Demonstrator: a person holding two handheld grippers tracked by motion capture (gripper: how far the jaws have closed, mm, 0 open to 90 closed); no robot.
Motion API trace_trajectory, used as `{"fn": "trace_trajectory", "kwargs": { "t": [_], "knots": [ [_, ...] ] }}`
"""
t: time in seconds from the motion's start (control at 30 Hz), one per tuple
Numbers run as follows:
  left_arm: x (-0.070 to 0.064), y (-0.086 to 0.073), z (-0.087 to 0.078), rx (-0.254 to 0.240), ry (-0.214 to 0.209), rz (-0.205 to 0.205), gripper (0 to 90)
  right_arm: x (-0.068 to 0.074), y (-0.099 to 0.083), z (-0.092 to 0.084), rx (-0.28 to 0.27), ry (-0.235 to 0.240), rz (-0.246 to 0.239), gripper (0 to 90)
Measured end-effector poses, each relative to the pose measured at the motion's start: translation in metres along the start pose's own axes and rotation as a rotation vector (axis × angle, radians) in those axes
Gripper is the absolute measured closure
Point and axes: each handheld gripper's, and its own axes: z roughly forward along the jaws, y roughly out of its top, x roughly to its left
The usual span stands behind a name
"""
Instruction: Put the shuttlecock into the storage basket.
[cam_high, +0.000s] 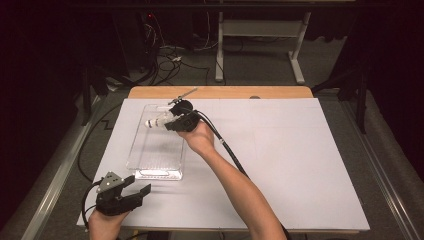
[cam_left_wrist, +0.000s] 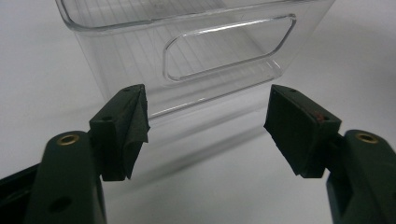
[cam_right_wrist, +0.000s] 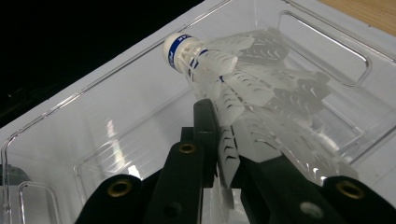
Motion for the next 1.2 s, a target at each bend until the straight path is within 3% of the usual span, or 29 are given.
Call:
{"fn": "trace_trajectory", "kwargs": {
  "t": [1.2],
  "knots": [
    [0.0,0.0,0.001,0.003,-0.006,0.0,31.1,-0.013,-0.006,0.028,0.065,-0.012,0.041,87.0]
  ]
}}
